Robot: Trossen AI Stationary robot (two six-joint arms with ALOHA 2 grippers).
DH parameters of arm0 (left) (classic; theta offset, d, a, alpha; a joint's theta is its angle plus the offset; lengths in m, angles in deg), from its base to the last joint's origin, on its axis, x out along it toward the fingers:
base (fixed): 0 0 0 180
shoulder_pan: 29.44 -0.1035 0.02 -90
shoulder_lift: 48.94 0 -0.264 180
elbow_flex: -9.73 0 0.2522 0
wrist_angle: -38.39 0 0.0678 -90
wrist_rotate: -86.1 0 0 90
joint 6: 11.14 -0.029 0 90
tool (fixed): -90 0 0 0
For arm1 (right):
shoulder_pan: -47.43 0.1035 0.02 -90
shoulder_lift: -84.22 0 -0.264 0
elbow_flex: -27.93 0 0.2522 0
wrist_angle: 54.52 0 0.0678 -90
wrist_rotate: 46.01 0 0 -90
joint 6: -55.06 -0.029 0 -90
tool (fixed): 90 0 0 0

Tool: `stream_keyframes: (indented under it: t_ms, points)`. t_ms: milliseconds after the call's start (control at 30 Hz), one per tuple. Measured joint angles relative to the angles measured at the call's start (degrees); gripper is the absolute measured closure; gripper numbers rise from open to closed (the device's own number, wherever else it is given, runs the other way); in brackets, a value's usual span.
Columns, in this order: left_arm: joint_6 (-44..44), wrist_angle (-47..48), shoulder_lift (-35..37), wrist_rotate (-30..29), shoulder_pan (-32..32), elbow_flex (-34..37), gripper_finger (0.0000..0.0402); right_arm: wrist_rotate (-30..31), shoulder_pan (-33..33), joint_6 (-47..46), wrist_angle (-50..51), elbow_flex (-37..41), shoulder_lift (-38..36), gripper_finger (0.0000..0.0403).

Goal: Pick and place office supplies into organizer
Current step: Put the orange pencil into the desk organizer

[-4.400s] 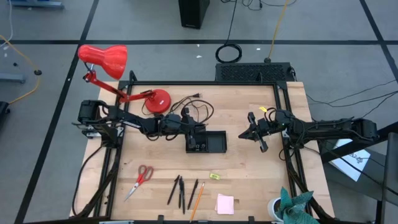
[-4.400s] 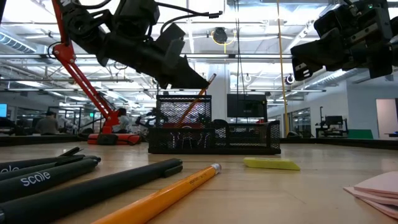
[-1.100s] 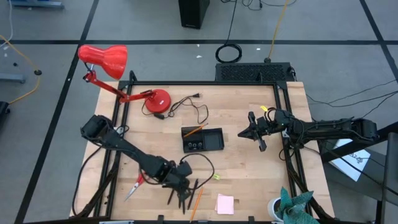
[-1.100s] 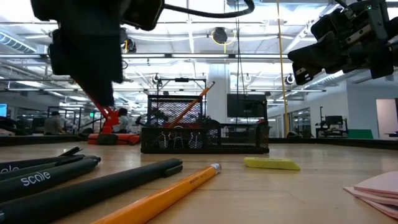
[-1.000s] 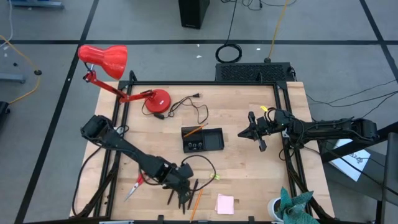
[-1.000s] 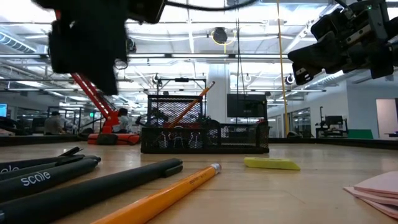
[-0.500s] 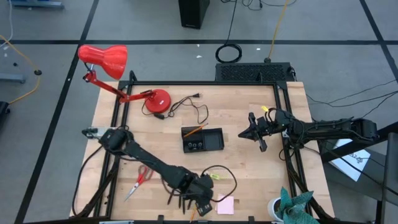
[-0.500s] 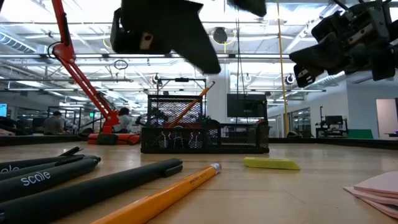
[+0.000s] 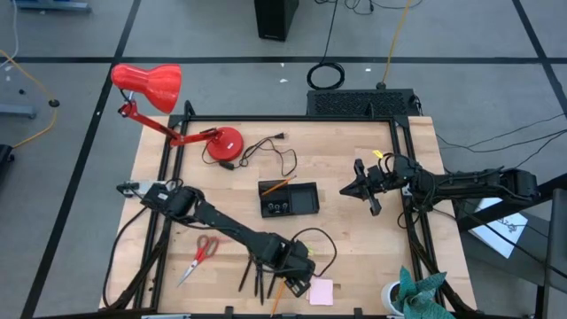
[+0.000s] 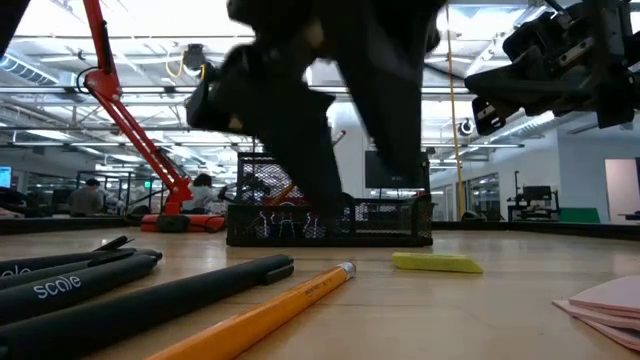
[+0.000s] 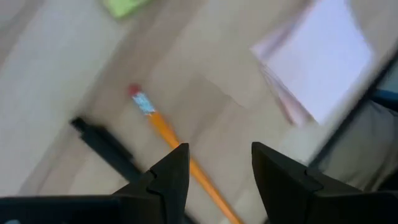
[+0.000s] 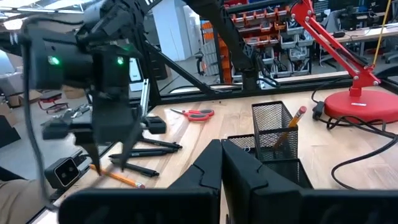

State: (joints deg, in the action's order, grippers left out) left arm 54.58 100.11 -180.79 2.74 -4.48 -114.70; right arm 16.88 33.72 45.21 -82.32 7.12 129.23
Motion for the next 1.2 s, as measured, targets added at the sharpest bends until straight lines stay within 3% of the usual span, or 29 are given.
stream_keyframes:
  t_ms: [600,833,967,1200]
  points:
    - [1.46,-0.05,-3.72,-1.04,-2.35,-0.22,0.0225,-0.17,2.77,-1.27,5.23,0.04,-0.01,0.0403]
    - [-4.28,-4.06,-3.52,-1.25,-2.0,-0.36,0.0225,-0.11,2.97,-1.03,3.34,0.04,-0.02,0.0403]
    - [-5.34,-3.67,-3.42,-2.12,-1.96,-4.42,0.0225,-0.1,2.97,-1.37,2.8,0.04,-0.02,0.0403]
    - [0.19,10.4,-3.08,-8.68,-0.36,-13.13,0.0267,-0.11,2.97,-1.46,2.79,0.04,-0.02,0.0403]
